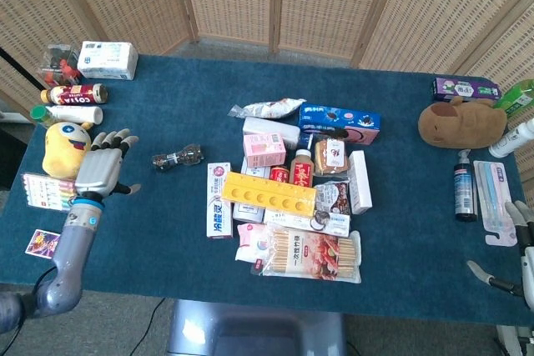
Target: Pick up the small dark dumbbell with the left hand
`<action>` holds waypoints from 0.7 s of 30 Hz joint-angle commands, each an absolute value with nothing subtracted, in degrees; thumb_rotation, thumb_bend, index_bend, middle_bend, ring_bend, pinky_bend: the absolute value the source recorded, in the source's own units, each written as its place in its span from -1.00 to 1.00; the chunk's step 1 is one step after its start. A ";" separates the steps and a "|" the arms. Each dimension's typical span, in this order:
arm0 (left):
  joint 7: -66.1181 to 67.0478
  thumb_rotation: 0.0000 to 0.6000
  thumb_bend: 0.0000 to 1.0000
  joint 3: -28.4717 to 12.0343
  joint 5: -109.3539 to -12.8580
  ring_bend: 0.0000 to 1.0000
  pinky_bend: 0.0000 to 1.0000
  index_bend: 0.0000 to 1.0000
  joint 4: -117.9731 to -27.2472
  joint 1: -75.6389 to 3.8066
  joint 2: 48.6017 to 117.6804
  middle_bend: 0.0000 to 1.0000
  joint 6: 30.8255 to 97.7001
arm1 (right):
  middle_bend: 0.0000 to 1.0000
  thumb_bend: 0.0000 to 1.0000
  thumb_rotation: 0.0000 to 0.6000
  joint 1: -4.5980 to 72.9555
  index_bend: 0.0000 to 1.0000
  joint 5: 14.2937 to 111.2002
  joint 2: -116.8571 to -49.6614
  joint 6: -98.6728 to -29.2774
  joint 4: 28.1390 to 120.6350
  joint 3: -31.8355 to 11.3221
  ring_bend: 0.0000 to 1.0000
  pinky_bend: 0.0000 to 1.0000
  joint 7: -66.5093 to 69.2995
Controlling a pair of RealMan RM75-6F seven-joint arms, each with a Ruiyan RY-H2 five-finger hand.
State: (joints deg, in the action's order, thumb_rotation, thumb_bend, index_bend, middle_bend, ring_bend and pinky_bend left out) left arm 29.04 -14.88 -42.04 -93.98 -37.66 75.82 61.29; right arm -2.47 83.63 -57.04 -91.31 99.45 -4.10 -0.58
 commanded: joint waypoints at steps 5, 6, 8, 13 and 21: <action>31.93 1.00 -0.78 -16.78 -36.14 -0.78 -1.00 -0.69 -83.18 -44.86 85.72 -0.80 57.53 | -1.00 -0.85 0.46 -4.23 -1.00 82.83 -56.28 -92.85 98.67 -3.82 -1.00 -1.00 1.11; 32.03 1.00 -0.78 -16.94 -35.64 -0.77 -1.00 -0.69 -81.89 -45.49 86.78 -0.80 57.22 | -1.00 -0.85 0.46 -4.42 -1.00 82.74 -56.19 -93.03 98.61 -3.82 -1.00 -1.00 1.30; 32.65 1.00 -0.78 -17.21 -34.59 -0.77 -1.00 -0.69 -78.83 -47.02 89.26 -0.80 56.72 | -1.00 -0.85 0.45 -4.86 -1.00 82.54 -55.98 -93.48 98.49 -3.87 -1.00 -1.00 1.83; 34.33 1.00 -0.77 -18.03 -32.20 -0.72 -1.00 -0.67 -71.75 -50.60 94.74 -0.79 55.28 | -1.00 -0.85 0.45 -6.01 -1.00 81.77 -55.27 -94.44 98.26 -3.99 -1.00 -1.00 3.30; 37.06 1.00 -0.77 -19.31 -29.01 -0.44 -1.00 -0.46 -58.24 -55.93 104.12 -0.60 52.51 | -1.00 -0.85 0.46 -8.34 -1.00 79.28 -53.67 -95.77 98.29 -4.20 -1.00 -1.00 4.70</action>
State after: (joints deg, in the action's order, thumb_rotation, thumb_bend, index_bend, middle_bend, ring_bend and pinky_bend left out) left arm 35.79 -18.71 -30.39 -61.88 -53.86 101.08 53.92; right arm -8.16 79.40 -53.83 -95.62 98.22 -4.17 4.55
